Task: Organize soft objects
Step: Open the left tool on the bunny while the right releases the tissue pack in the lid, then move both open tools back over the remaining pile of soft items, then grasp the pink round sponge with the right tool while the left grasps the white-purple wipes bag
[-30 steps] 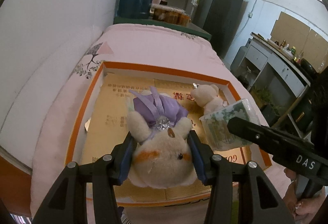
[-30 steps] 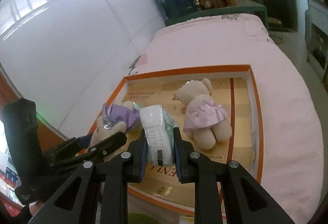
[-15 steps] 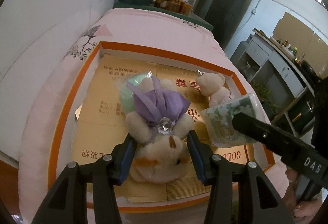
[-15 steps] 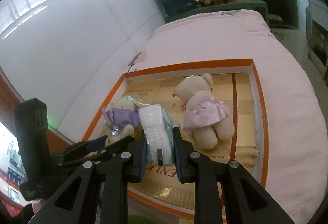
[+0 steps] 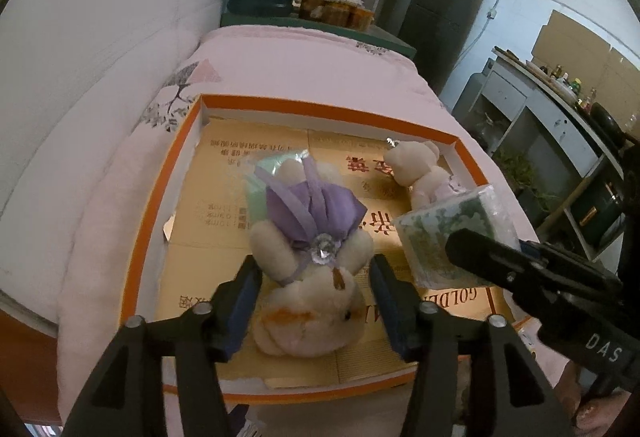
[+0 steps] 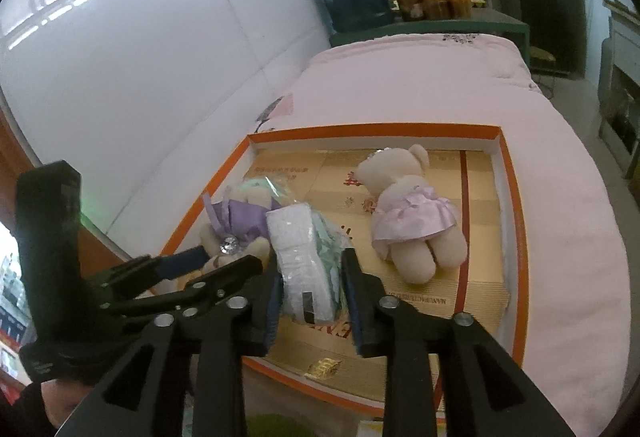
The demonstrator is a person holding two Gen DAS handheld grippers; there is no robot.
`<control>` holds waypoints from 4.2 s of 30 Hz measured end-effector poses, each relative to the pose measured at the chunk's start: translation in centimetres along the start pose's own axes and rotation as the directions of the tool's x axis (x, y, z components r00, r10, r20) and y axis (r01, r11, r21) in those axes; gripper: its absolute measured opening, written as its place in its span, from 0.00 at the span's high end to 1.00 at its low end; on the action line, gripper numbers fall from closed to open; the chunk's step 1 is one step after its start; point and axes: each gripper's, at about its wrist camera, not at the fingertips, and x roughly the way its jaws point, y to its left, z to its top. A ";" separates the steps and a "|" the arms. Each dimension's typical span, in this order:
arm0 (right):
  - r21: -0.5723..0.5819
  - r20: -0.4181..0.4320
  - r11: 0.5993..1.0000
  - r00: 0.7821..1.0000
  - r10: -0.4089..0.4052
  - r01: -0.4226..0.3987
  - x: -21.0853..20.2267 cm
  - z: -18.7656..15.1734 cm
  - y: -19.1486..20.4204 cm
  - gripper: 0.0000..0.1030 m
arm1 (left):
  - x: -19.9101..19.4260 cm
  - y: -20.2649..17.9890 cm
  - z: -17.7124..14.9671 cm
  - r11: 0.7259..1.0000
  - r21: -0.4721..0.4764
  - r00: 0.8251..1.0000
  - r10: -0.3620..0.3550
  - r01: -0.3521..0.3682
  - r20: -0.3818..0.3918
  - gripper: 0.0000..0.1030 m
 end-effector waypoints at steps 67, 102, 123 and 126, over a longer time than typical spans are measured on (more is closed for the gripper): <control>0.027 0.025 1.000 1.000 0.007 -0.008 -11.5 -8.0 4.5 0.42 | -16.3 -1.8 -7.8 0.997 0.058 0.978 0.031 -0.044 0.208 0.38; -0.029 -0.056 0.999 0.998 -0.036 0.034 -14.4 -16.2 7.6 0.31 | -19.9 0.4 -15.7 1.000 0.009 0.972 -0.028 0.026 0.232 0.38; 0.014 -0.125 1.000 0.992 -0.021 0.023 -11.7 -19.1 7.6 0.31 | -16.7 1.9 -14.1 1.000 -0.026 0.977 0.018 -0.013 0.212 0.38; 0.013 -0.126 1.000 0.992 -0.015 0.017 -11.5 -19.1 7.8 0.31 | -15.0 2.7 -12.7 0.999 -0.051 0.980 0.028 -0.018 0.199 0.38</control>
